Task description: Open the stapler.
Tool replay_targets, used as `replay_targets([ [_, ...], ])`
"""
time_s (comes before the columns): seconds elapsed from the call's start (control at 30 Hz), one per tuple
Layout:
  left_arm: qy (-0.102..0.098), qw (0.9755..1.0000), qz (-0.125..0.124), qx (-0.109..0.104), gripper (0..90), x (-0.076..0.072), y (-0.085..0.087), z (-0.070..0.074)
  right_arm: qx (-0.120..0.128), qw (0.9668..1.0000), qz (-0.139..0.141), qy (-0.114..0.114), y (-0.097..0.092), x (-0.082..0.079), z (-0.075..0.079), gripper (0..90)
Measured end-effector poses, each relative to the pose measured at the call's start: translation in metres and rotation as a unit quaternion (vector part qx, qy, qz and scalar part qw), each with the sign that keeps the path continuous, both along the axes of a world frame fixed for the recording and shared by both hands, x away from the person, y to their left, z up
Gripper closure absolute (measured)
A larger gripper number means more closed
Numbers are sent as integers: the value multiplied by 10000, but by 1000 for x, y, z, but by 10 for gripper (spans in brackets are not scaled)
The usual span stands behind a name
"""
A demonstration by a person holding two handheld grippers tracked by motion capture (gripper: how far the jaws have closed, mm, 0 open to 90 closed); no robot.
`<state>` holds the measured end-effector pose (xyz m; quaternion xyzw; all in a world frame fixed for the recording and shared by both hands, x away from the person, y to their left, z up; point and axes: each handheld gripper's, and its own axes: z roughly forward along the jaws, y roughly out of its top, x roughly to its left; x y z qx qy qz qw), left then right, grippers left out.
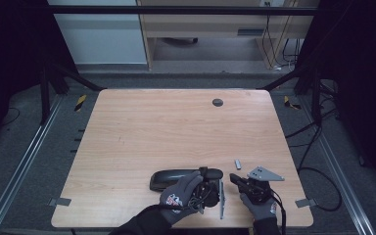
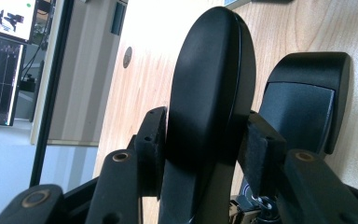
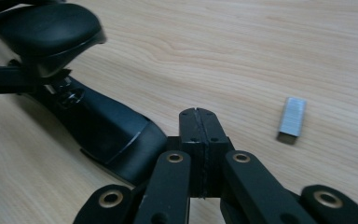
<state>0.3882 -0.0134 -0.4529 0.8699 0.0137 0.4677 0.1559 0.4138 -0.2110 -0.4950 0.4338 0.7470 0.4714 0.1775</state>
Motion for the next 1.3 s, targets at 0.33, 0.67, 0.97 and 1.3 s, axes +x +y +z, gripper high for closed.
replay_targets([
  [0.33, 0, 10000, 1, 19, 555, 0, 0, 0, 121, 9992, 354, 152, 19, -1, -6, 900],
  [0.67, -12, 10000, 7, 17, 556, 0, 0, 0, 119, 9985, 474, 255, 26, -1, -10, 900],
  [0.97, -23, 10000, 7, 22, 556, 0, 0, 0, 78, 9977, 591, 317, 32, -1, -14, 900],
  [1.3, 6, 10000, 28, -22, 555, 0, 0, 0, 112, 9973, 650, 326, 34, -1, -14, 900],
])
